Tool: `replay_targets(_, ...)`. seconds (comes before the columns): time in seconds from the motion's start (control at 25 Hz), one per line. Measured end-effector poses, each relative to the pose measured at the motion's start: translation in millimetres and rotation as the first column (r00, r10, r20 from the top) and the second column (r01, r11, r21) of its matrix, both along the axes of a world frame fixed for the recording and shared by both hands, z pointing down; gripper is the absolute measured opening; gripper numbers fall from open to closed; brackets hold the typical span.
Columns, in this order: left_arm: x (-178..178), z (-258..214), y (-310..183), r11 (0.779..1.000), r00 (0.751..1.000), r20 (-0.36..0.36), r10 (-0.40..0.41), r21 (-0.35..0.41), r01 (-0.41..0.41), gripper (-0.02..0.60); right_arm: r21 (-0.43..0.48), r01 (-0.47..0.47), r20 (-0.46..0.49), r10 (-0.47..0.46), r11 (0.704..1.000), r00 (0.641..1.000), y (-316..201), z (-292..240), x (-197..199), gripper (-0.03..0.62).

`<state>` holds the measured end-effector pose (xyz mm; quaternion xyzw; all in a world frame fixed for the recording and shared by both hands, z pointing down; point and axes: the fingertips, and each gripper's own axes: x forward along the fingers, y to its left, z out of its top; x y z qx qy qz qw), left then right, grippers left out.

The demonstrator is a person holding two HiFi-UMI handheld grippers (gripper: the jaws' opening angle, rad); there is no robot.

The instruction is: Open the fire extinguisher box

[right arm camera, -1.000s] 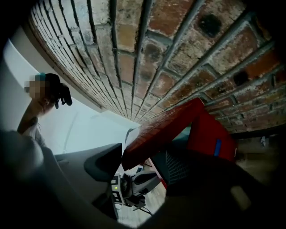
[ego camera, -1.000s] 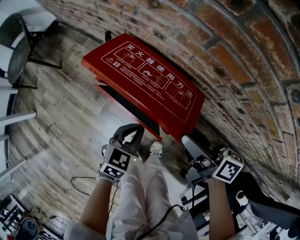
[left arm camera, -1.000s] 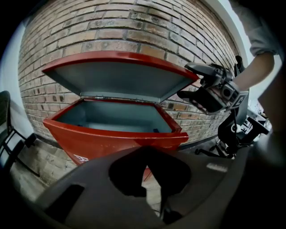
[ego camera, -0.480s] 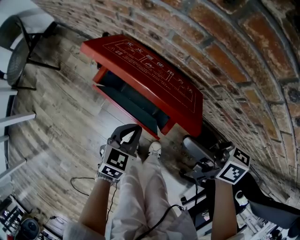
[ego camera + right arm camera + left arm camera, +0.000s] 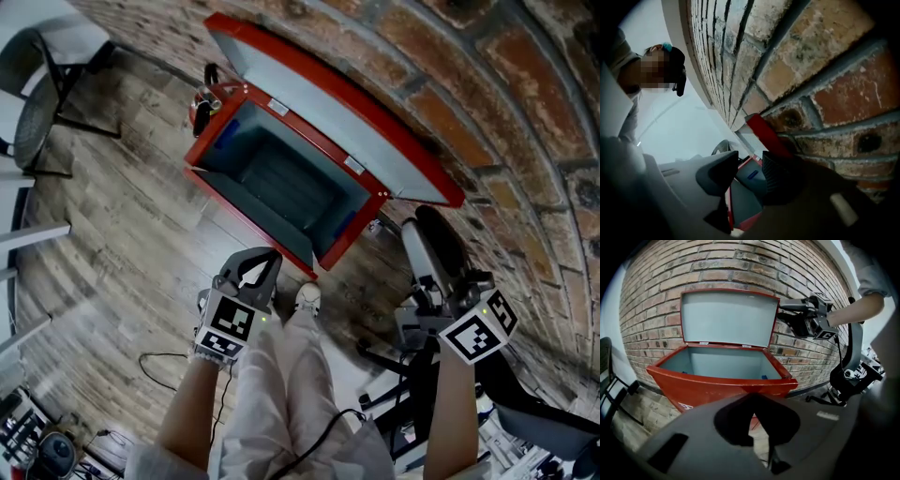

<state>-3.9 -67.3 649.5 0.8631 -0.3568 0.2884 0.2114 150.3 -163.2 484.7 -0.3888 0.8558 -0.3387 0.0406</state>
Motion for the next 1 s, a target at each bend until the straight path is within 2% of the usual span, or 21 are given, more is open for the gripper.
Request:
replay_targets(0.2,0.4,0.3,-1.0,1.000,1.000,-0.004,-0.010,0.000,0.010,-0.002,0.036,-0.033,-0.105,0.037,0.999,0.994,-15.1,3.5,6.1,0.086)
replay_targets(0.28,0.3,0.3,-0.9,1.000,1.000,-0.004,-0.009,0.000,0.009,-0.001,0.024,-0.043,-0.123,0.046,0.999,0.991,-15.4,8.2,6.3,0.007)
replay_targets(0.44,-0.8,0.2,1.3,1.000,1.000,-0.005,-0.003,-0.001,0.003,-0.002,-0.016,-0.011,-0.139,0.008,1.000,0.990,-5.2,20.7,-2.2,0.008)
replay_targets(0.64,-3.2,1.0,5.8,1.000,1.000,-0.005,0.004,-0.003,-0.004,0.000,-0.059,0.079,-0.215,-0.090,0.995,0.973,15.9,40.7,-23.9,0.008)
replay_targets(0.8,-5.3,4.1,10.9,1.000,1.000,-0.006,0.021,-0.006,-0.021,-0.002,-0.166,0.140,-0.211,-0.174,0.976,0.962,33.9,60.2,-44.3,0.008)
replay_targets(1.0,-8.2,6.6,16.3,0.999,0.999,-0.011,0.036,-0.007,-0.036,-0.001,-0.205,0.226,-0.243,-0.274,0.952,0.931,53.7,79.7,-71.4,0.008)
